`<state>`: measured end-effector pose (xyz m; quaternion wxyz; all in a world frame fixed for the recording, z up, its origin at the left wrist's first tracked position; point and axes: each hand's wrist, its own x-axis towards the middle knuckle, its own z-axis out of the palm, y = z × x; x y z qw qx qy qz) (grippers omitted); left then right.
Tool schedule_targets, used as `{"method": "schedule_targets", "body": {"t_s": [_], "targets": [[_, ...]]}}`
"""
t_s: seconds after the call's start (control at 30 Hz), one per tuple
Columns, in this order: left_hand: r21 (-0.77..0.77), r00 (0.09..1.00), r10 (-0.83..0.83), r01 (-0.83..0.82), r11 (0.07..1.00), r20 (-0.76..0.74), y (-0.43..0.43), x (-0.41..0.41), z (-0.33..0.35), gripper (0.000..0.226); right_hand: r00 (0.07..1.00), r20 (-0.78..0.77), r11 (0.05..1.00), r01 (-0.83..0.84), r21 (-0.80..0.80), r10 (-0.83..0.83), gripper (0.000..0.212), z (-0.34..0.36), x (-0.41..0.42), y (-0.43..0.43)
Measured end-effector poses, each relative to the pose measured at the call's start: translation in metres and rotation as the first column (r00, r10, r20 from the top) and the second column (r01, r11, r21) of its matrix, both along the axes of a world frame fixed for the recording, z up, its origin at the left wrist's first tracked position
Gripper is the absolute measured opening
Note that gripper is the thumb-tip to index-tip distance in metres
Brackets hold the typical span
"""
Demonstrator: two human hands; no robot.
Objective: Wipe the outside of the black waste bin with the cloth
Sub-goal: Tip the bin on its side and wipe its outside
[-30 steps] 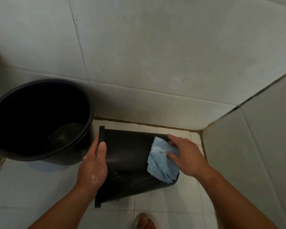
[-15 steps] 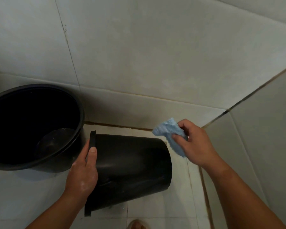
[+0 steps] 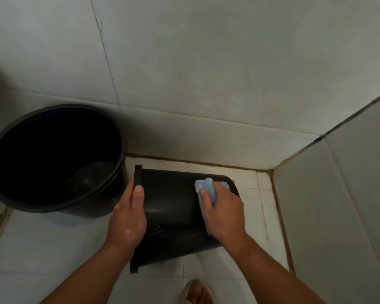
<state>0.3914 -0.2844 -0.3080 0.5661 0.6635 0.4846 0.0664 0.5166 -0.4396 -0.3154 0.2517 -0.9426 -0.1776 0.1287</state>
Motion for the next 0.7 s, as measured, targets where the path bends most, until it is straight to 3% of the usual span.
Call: {"method": "schedule_targets", "body": {"t_s": [0.07,0.17,0.3,0.4,0.57,0.7], "targets": [[-0.012,1.0,0.014,-0.014,1.0,0.006,0.0,0.0,-0.001,0.049,0.989,-0.026,0.988,-0.143,0.052,0.144,0.037,0.003,-0.035,0.022],[0.001,1.0,0.02,-0.02,1.0,0.006,0.004,-0.001,-0.007,0.049,0.937,-0.003,0.936,-0.348,0.059,0.349,0.049,-0.002,-0.067,0.038],[-0.006,0.999,0.011,-0.011,1.0,0.047,0.008,0.001,-0.008,0.046,0.994,0.107,0.998,-0.034,-0.055,0.04,0.041,-0.017,-0.006,0.003],[-0.024,0.998,0.008,-0.007,1.0,0.059,0.006,0.002,-0.01,0.047,0.984,0.112,0.982,0.153,-0.108,-0.141,0.042,-0.016,0.025,-0.024],[-0.036,0.999,0.03,-0.028,0.999,0.038,0.005,0.003,-0.008,0.049,0.993,0.09,0.995,-0.087,0.05,0.082,0.041,-0.017,-0.024,0.004],[0.06,0.999,-0.037,0.034,0.998,0.037,-0.004,-0.009,-0.005,0.052,0.999,0.015,0.98,-0.037,0.195,0.035,0.055,-0.01,-0.01,0.01]]}}
